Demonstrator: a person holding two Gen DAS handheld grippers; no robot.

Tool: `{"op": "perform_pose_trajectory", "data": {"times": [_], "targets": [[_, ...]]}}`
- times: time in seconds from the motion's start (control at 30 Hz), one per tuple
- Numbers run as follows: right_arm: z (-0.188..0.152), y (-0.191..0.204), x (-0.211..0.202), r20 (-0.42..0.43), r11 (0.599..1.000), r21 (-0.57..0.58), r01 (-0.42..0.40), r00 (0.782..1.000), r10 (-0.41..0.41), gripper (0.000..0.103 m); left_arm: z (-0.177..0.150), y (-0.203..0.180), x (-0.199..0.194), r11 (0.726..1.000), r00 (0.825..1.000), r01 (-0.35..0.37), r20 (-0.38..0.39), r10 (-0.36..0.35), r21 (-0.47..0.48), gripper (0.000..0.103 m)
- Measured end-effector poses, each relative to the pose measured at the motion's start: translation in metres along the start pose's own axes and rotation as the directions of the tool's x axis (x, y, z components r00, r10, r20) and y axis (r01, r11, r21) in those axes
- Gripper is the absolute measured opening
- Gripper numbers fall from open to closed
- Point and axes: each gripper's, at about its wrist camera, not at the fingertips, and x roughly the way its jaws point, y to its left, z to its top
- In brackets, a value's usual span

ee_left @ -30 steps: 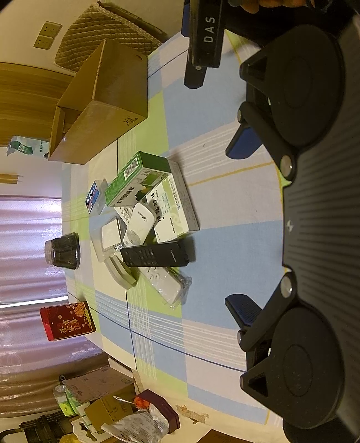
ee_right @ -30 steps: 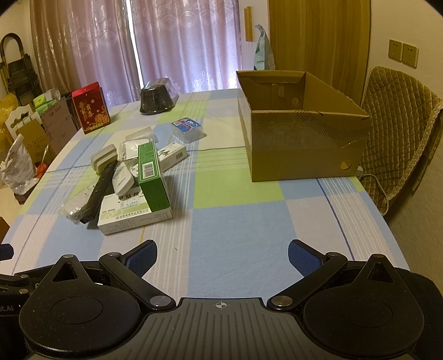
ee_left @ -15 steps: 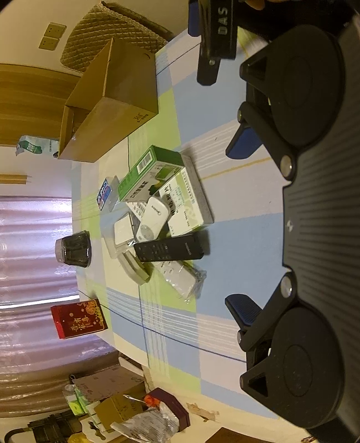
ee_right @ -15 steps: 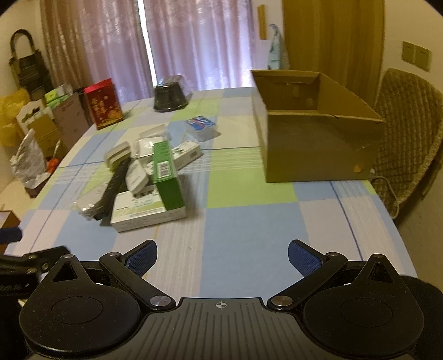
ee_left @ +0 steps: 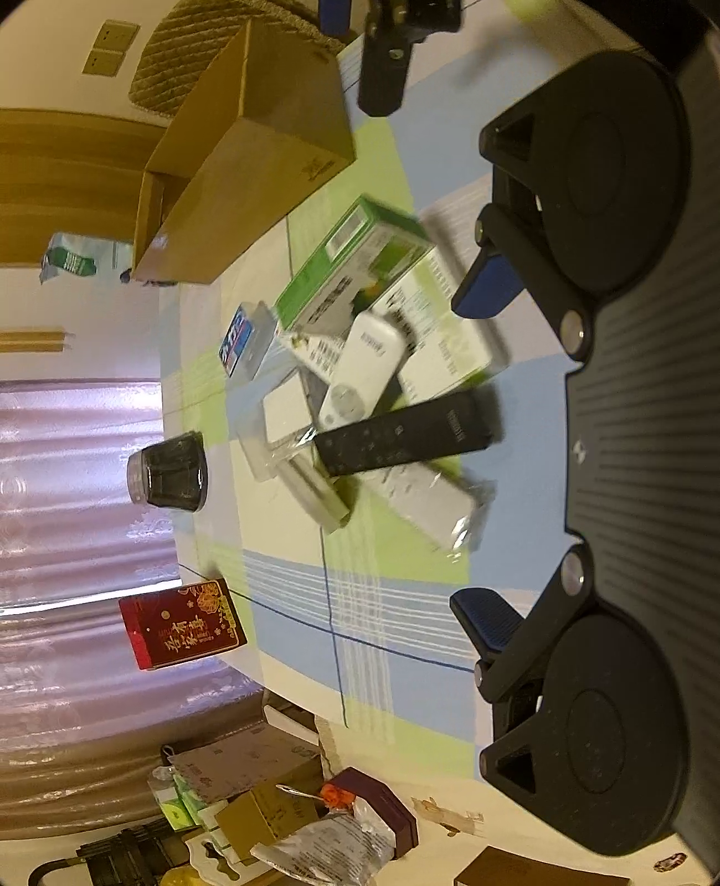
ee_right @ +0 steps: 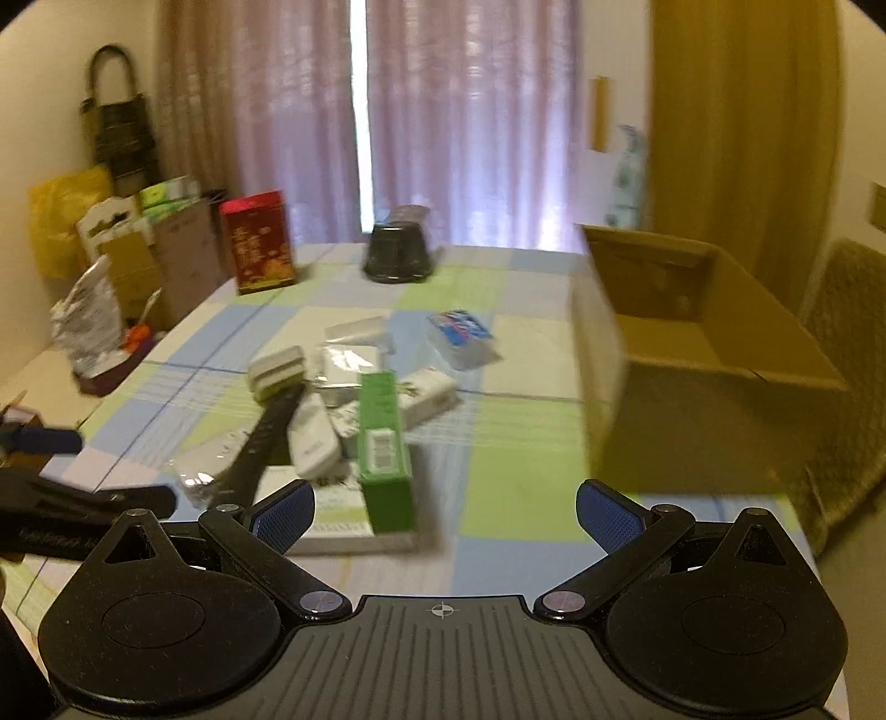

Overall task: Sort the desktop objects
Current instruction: 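Grasp the green medicine box with the right tool while the left tool grasps the black remote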

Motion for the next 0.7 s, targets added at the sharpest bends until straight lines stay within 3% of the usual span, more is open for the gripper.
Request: {"op": "perform_pose_trajectory", "data": {"times": [0.3, 0.33, 0.37, 0.4, 0.53, 0.6, 0.7], "targets": [[0.012, 0.016, 0.073, -0.09, 0.989, -0.144, -0.04, 0.996, 0.027, 0.102, 0.009, 0.024, 0.041, 0.998, 1.0, 0.025, -0.011, -0.025, -0.053, 0.102], [0.012, 0.017, 0.08, -0.102, 0.986, -0.158, -0.044, 0.994, 0.028, 0.096, 0.008, 0.025, 0.046, 0.997, 0.999, 0.032, -0.014, -0.033, -0.064, 0.102], [0.012, 0.019, 0.088, -0.114, 0.984, -0.172, -0.049, 0.993, 0.029, 0.081, 0.007, 0.025, 0.05, 0.997, 0.999, 0.041, -0.016, -0.042, -0.071, 0.101], [0.012, 0.02, 0.095, -0.126, 0.981, -0.185, -0.053, 0.992, 0.03, 0.072, 0.006, 0.025, 0.054, 0.996, 0.999, 0.049, -0.017, -0.051, -0.078, 0.099], [0.01, 0.02, 0.11, -0.144, 0.979, -0.197, -0.057, 0.989, 0.029, 0.07, 0.003, 0.025, 0.066, 0.993, 0.996, 0.082, -0.017, -0.084, -0.082, 0.094], [0.01, 0.021, 0.115, -0.152, 0.977, -0.204, -0.066, 0.988, 0.035, 0.051, 0.003, 0.025, 0.07, 0.993, 0.996, 0.091, -0.009, -0.092, -0.076, 0.093], [0.008, 0.022, 0.121, -0.17, 0.975, -0.211, -0.073, 0.985, 0.037, 0.047, 0.004, 0.027, 0.077, 0.992, 0.994, 0.104, -0.01, -0.105, -0.077, 0.09]]}}
